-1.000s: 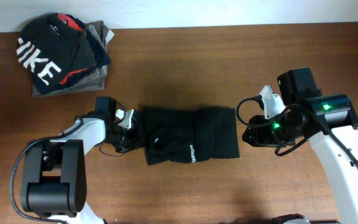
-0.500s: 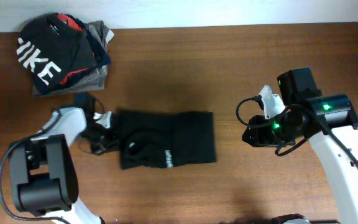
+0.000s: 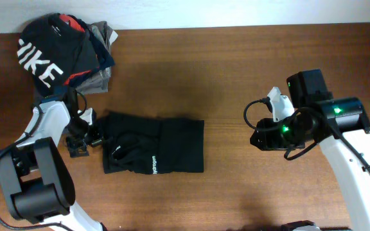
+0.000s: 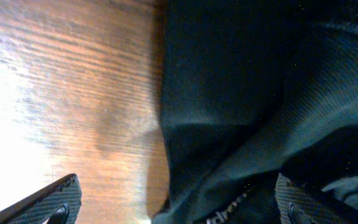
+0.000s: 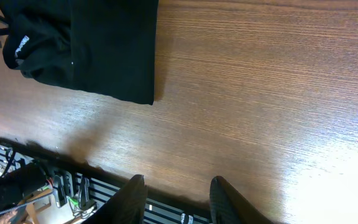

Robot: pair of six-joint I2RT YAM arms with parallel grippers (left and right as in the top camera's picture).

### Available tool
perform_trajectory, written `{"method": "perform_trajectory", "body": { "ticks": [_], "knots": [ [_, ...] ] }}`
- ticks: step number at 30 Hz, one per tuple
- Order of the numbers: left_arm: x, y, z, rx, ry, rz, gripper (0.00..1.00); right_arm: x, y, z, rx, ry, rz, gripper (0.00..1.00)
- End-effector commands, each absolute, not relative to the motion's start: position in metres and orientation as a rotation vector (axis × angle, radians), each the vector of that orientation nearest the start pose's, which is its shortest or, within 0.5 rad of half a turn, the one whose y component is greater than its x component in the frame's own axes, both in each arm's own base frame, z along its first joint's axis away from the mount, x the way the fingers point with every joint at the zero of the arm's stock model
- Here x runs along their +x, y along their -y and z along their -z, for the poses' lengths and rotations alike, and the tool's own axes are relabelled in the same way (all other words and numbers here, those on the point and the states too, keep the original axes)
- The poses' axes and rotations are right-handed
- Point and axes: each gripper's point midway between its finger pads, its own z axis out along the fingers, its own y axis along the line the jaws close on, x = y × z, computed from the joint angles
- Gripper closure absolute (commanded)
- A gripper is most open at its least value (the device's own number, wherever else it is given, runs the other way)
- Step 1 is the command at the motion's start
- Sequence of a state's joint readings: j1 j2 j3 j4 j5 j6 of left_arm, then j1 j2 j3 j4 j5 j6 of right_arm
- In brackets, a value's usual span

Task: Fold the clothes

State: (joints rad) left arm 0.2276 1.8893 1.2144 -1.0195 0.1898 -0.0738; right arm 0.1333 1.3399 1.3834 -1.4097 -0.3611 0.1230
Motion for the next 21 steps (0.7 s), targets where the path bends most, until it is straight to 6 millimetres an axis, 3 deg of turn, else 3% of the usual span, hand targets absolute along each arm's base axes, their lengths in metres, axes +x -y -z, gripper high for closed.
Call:
{"method": "perform_trajectory", "body": {
  "ticks": [1, 3, 4, 7, 15, 21],
  "knots": [
    [0.293, -0.038, -0.007, -0.432, -3.222, 0.303, 0.01, 0.237, -0.094, -0.211, -0.089, -2.934, -0.58, 0.62],
    [0.293, -0.035, -0.002, -0.407, -3.214, 0.332, 0.01, 0.237, -0.094, -0.211, -0.089, -2.934, -0.58, 0.62],
    [0.294, -0.024, -0.001, -0.334, -3.193, 0.443, 0.01, 0.237, -0.094, -0.211, -0.089, -2.934, -0.58, 0.62],
    [0.292, -0.012, -0.001, -0.281, -3.173, 0.558, 0.01, 0.237, -0.094, -0.211, -0.096, -2.931, -0.58, 0.61],
    [0.29, 0.006, 0.003, -0.252, -3.125, 0.714, 0.01, 0.237, -0.094, -0.211, -0.101, -2.93, -0.579, 0.61],
    [0.284, 0.007, 0.012, -0.25, -3.125, 0.716, 0.01, 0.237, -0.094, -0.211, -0.101, -2.93, -0.579, 0.61]
  ]
}}
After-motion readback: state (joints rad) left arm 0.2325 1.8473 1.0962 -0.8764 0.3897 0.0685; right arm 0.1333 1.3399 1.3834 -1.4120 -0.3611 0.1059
